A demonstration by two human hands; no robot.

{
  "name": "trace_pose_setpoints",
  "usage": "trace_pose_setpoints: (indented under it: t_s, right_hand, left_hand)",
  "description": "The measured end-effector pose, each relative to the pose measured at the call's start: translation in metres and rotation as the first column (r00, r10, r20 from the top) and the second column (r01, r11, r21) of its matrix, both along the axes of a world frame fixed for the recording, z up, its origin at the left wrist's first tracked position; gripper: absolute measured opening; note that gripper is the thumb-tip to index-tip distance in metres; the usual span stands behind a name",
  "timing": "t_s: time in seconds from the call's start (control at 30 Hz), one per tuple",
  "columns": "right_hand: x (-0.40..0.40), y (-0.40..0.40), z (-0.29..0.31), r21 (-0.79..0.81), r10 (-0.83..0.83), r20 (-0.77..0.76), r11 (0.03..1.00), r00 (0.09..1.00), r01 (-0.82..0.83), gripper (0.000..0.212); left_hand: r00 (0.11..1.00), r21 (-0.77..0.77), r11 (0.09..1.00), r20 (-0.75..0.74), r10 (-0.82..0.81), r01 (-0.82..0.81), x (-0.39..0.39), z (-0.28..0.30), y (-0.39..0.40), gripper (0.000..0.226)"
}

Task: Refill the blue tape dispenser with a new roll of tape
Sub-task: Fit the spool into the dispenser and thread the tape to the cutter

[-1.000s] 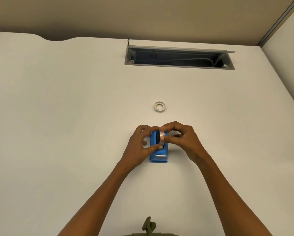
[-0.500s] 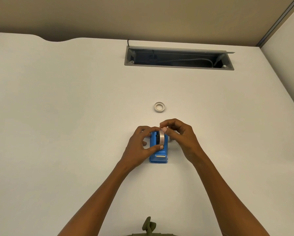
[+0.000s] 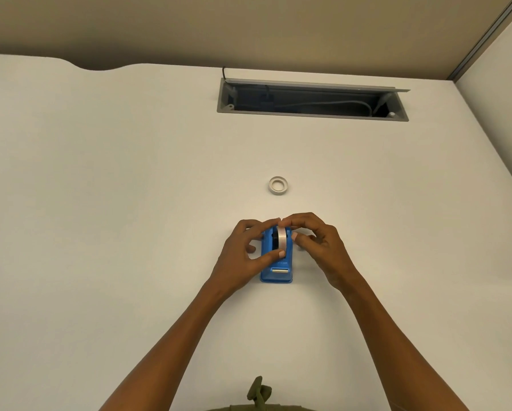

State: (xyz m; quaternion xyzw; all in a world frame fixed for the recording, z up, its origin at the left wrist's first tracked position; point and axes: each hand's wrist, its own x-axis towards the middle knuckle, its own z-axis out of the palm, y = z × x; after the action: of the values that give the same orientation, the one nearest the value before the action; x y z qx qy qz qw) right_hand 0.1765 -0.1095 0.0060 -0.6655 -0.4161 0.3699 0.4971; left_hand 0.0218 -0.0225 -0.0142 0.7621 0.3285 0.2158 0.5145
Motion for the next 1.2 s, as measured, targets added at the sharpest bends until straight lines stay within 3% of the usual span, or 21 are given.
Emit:
trace_pose_setpoints:
  t_s: [0.13, 0.3, 0.63, 0.8, 0.93, 1.2]
  right_hand:
    - [0.003, 0.002, -0.006, -0.036, 0.028, 0.019, 0.999, 0.999, -0.027, 0.021]
    - [0.003, 0.002, -0.008, -0.064, 0.079, 0.039, 0.995, 0.996, -0.076, 0.029]
    - [-0.002, 0.016, -0.008, -0.104, -0.074, 0.000, 0.992, 0.997, 0.073, 0.004]
    - [-0.004, 0.018, -0.003, -0.117, -0.116, -0.043, 0.987, 0.992, 0.110, 0.010]
    - [-0.001, 0.005, 0.003, -0.052, -0.045, -0.087, 0.998, 0.995, 0.040, 0.017]
    - [-0.003, -0.006, 0.004, -0.002, 0.038, 0.004, 0.999, 0.999, -0.038, 0.027]
  left_hand:
    - [1.000, 0.009, 1.000, 0.003, -0.006, 0.006, -0.001, -0.001, 0.000, 0.058]
    - [1.000, 0.013, 1.000, 0.007, -0.010, 0.010, -0.001, -0.001, 0.000, 0.057]
    - [1.000, -0.026, 1.000, 0.028, 0.000, 0.001, -0.002, 0.002, 0.001, 0.047]
    - [1.000, -0.014, 1.000, 0.003, -0.014, 0.014, -0.002, 0.001, 0.000, 0.051]
    - [1.000, -0.005, 1.000, -0.007, -0.018, 0.018, -0.002, 0.001, 0.000, 0.051]
    - [1.000, -0.008, 1.000, -0.003, -0.029, 0.029, -0.002, 0.001, -0.001, 0.052]
